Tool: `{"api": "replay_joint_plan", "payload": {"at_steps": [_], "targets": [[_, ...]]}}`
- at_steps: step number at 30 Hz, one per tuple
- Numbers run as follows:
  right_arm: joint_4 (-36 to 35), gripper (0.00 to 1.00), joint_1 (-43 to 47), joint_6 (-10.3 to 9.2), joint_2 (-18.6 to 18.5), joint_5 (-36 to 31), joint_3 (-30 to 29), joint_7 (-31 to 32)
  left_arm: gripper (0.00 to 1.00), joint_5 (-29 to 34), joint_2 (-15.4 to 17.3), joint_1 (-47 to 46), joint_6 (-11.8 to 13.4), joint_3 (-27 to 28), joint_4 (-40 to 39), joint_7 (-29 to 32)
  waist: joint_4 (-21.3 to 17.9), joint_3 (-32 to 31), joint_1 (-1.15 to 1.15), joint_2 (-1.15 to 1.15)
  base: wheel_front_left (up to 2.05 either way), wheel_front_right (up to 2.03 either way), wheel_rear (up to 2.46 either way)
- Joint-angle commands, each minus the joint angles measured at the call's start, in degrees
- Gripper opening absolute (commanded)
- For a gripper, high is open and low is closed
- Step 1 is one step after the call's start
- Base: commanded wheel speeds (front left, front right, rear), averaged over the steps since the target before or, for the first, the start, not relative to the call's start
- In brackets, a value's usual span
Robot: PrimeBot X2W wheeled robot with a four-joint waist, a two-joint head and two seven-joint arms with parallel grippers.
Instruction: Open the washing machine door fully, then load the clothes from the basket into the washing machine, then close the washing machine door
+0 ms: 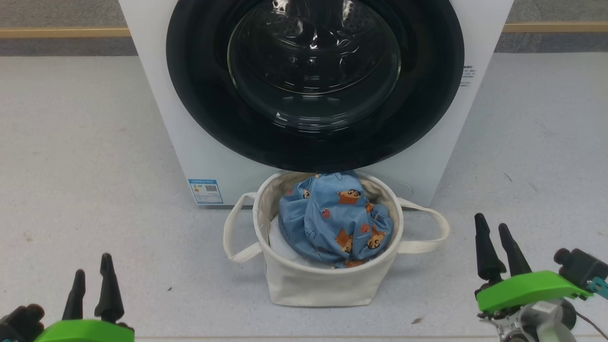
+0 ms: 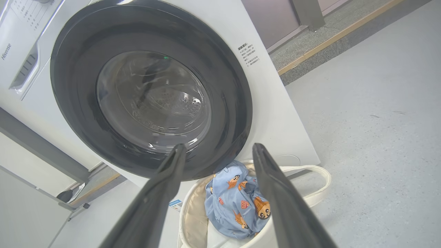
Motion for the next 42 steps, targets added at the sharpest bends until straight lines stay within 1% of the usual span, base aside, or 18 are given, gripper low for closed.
{"api": "replay_joint_plan", "payload": {"at_steps": [1, 11, 26, 36, 42], "targets": [[-2.22, 1.0, -3.42, 0.01, -0.47, -2.03, 1.0, -0.72, 1.0, 1.75, 1.9, -3.27, 0.22, 1.55, -2.18, -0.91, 0.0, -0.03, 0.0, 0.0, 0.0, 0.0, 0.0], [-2.49, 1.0, -4.37, 0.02, -0.54, -9.94, 1.72, -2.4, 1.0, 7.37, 3.3, -3.71, 0.93, 1.52, -1.47, -2.58, 0.21, -0.3, 0.0, 0.0, 0.0, 0.0, 0.0], [-2.79, 1.0, -6.08, 0.02, -0.64, -21.54, 2.64, -4.91, 1.0, 14.49, 5.04, -4.87, 2.01, 1.68, -2.53, -5.09, 0.58, -0.69, 0.0, 0.0, 0.0, 0.0, 0.0], [-2.23, 1.0, -7.25, 0.02, -0.71, -27.06, 2.53, -6.42, 1.0, 18.85, 6.39, -5.59, 2.49, 1.32, -2.76, -5.96, 0.72, -0.74, 0.0, 0.0, 0.0, 0.0, 0.0], [-2.3, 1.0, -7.88, 0.02, -0.75, -30.44, 2.97, -7.42, 1.0, 22.17, 7.13, -6.27, 2.0, -0.33, -2.78, -6.13, 0.78, -0.73, 0.0, 0.0, 0.0, 0.0, 0.0]]}}
